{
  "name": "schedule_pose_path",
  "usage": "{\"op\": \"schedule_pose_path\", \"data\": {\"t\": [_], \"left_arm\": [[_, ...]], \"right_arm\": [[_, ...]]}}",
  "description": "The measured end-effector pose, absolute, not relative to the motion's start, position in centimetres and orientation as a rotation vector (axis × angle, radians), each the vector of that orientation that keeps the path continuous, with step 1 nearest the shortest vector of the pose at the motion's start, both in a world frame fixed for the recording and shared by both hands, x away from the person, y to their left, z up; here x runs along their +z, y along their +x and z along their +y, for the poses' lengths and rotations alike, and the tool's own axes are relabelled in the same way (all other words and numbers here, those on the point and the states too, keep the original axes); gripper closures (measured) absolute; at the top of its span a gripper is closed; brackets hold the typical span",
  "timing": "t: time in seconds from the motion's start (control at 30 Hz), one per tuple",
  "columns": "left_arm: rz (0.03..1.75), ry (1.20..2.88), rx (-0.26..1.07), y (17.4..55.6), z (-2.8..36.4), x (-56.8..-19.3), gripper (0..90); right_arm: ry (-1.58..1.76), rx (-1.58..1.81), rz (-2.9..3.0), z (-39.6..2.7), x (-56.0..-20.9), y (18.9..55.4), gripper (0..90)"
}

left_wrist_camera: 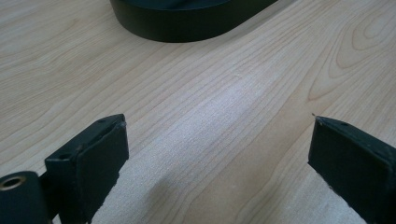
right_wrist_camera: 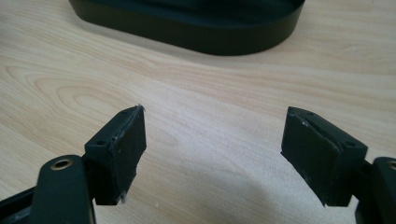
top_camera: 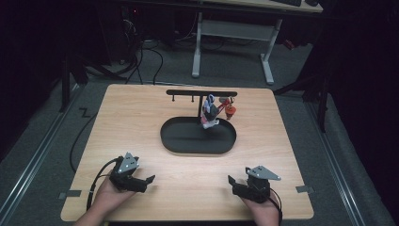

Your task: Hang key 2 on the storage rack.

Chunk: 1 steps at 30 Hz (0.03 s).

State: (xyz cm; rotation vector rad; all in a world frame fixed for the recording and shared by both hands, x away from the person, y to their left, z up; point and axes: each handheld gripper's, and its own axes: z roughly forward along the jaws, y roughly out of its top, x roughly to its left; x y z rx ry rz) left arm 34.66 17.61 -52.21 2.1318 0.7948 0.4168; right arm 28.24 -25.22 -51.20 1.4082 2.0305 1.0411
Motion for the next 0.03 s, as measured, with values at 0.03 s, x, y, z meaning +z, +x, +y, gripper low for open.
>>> {"op": "schedule_pose_path", "data": {"t": [0.03], "left_arm": [[0.79,2.131,0.421,34.61,17.64,-52.18,5.6]], "right_arm": [[1.399,1.034,2.035,-25.24,-51.34,28.31,22.1]]}}
